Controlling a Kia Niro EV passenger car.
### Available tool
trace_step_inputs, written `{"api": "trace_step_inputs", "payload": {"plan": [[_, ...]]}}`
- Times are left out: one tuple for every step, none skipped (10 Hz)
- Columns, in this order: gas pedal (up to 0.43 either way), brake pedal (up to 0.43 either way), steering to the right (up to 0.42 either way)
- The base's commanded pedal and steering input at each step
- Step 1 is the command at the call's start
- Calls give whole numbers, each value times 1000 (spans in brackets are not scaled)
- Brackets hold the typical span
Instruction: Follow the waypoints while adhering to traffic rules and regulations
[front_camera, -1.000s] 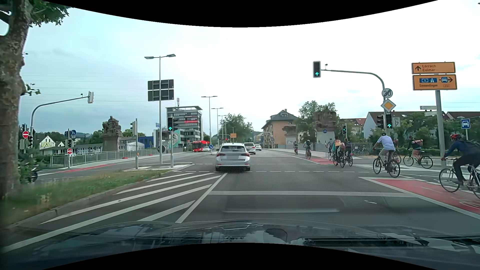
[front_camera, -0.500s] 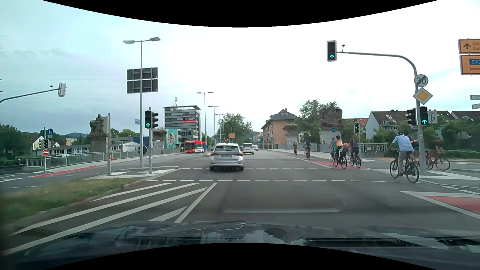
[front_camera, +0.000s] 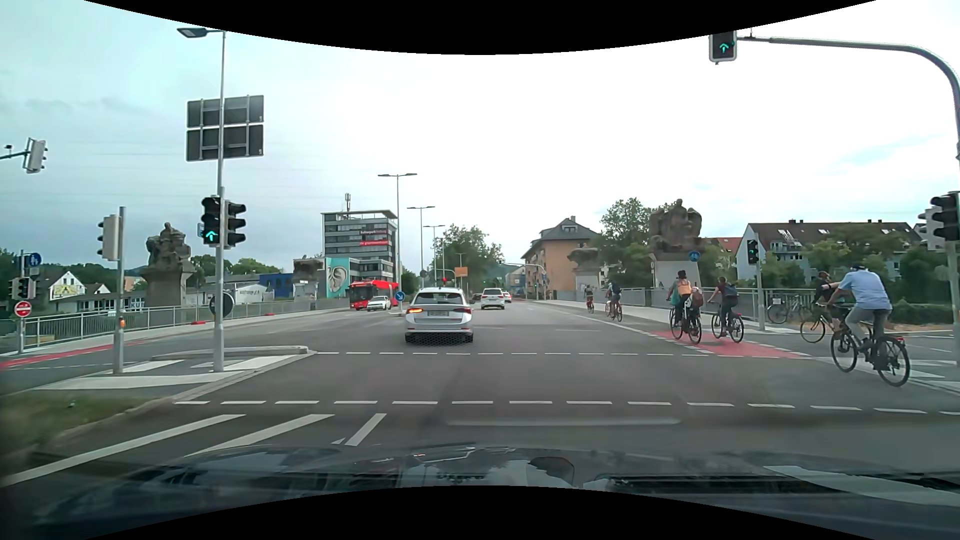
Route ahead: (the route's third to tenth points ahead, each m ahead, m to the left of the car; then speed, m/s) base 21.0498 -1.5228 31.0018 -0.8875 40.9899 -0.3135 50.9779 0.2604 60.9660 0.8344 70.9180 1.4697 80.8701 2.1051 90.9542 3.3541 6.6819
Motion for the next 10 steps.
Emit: {"api": "trace_step_inputs", "payload": {"plan": [[240, 0, -1], [240, 0, -6], [228, 0, -8], [228, 0, -8], [220, 0, -8], [209, 0, -8], [209, 0, -8], [209, 0, -8], [197, 0, -9], [189, 0, -10]]}}
